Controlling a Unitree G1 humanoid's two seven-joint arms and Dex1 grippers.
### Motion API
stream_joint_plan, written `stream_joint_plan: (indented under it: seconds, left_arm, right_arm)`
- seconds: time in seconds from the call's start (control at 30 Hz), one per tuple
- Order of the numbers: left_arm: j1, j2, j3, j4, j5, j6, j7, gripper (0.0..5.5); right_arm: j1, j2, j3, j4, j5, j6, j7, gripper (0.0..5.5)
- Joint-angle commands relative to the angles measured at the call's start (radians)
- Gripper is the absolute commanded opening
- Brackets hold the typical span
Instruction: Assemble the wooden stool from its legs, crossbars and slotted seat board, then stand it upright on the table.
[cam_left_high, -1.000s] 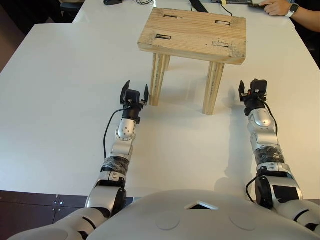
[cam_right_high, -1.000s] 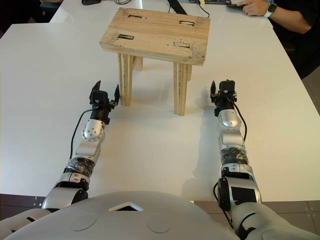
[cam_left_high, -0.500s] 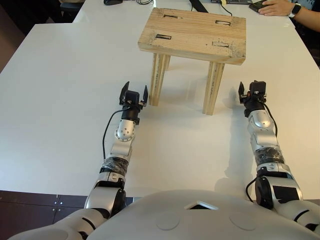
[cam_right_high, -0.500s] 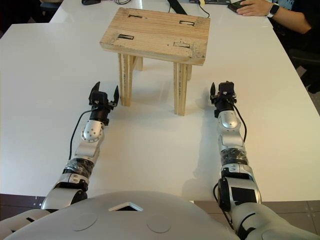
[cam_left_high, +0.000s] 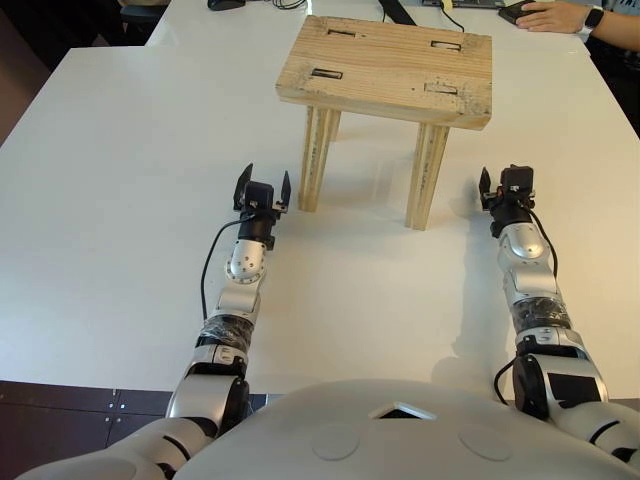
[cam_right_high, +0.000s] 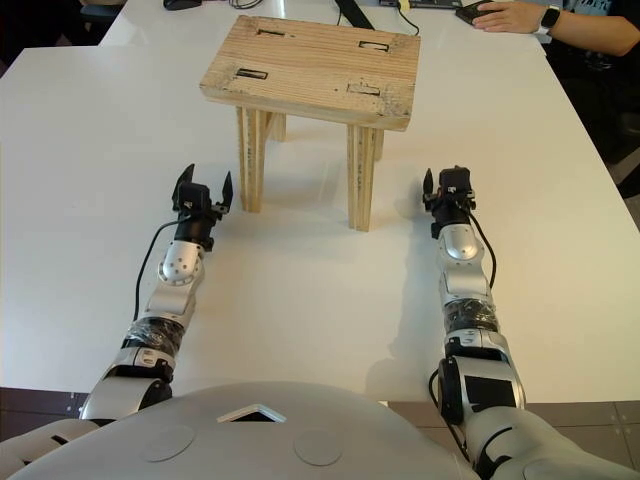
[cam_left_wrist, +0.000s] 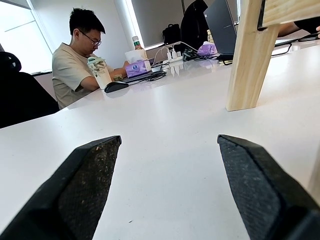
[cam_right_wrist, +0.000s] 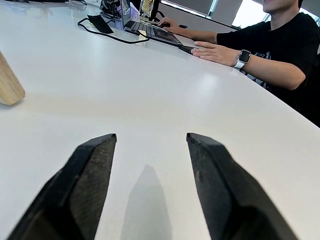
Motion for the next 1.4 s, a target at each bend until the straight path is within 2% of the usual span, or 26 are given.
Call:
stream_joint_plan:
  seconds: [0.03, 0.73, 1.4]
  left_arm:
    - [0.003, 0.009, 0.004, 0.006, 0.004, 0.013, -0.005, 3.57]
    - [0.007, 0.01, 0.001, 0.015, 0.011, 0.01, -0.001, 3.57]
    - [-0.033, -0.004, 0.0, 0.075, 0.019, -0.001, 0.035, 3.57]
  right_arm:
    - [0.011, -0.005, -0.004, 0.008, -0.008, -0.01, -0.004, 2.56]
    - [0.017, -0.01, 0.005, 0.018, -0.034, -0.013, -0.002, 2.56]
    - [-0.05, -0.036, 0.01, 0.123, -0.051, -0.058, 0.0, 2.56]
